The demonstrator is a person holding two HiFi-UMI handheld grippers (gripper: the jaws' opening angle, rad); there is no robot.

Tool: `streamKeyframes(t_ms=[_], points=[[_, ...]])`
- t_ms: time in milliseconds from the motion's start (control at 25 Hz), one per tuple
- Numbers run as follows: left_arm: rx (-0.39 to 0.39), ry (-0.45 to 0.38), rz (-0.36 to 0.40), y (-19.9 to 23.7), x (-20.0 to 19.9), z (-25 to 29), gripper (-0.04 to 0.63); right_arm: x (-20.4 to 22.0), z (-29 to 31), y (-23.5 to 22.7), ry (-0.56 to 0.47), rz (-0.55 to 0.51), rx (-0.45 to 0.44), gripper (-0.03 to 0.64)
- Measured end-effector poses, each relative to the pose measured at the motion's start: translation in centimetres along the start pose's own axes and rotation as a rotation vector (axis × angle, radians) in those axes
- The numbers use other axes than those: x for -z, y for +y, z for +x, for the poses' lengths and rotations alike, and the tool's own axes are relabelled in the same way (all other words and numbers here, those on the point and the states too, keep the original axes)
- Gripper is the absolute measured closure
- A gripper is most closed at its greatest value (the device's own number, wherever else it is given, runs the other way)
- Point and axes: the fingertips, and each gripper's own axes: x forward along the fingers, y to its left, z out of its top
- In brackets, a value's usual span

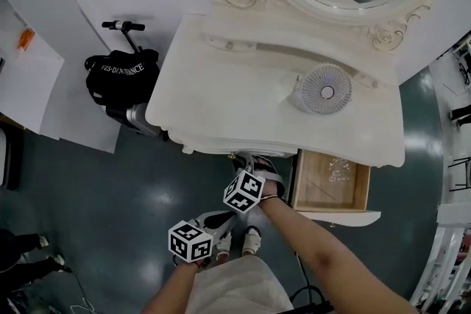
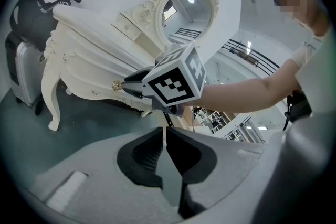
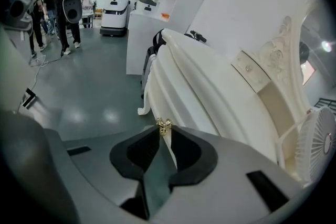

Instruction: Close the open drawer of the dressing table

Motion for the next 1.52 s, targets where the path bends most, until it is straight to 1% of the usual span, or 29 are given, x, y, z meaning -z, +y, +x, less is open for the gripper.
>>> streamKeyframes(t_ms=[240,440,600,1000,1520], points=[[-0.008,-0.009,-0.010,0.5,-0.1,-0.2,0.577,0.0,1.3,0.3,0.035,-0.055,-0.015,0.558],[-0.014,-0.012,-0.015,1.0,-0.3,-0.4,0.577,-0.1,1.4,0.3,0.030,-0.082,-0.003,0.565],[-0.011,-0.010,-0.016,1.0,-0.2,-0.2,0.577,-0.1,1.6,-0.1,0.044,-0.045,0.005,0.565],[-0.009,-0.023,-0.016,1.2,-0.7,0.2,0.577,-0.1,2.6,-2.3,0.046,0.075,0.073,0.565],[-0.005,-0.021,-0.015,0.9,-0.9,0.9,0.577,-0.3,2.8,-2.6,0.037,0.073,0.083,0.566]])
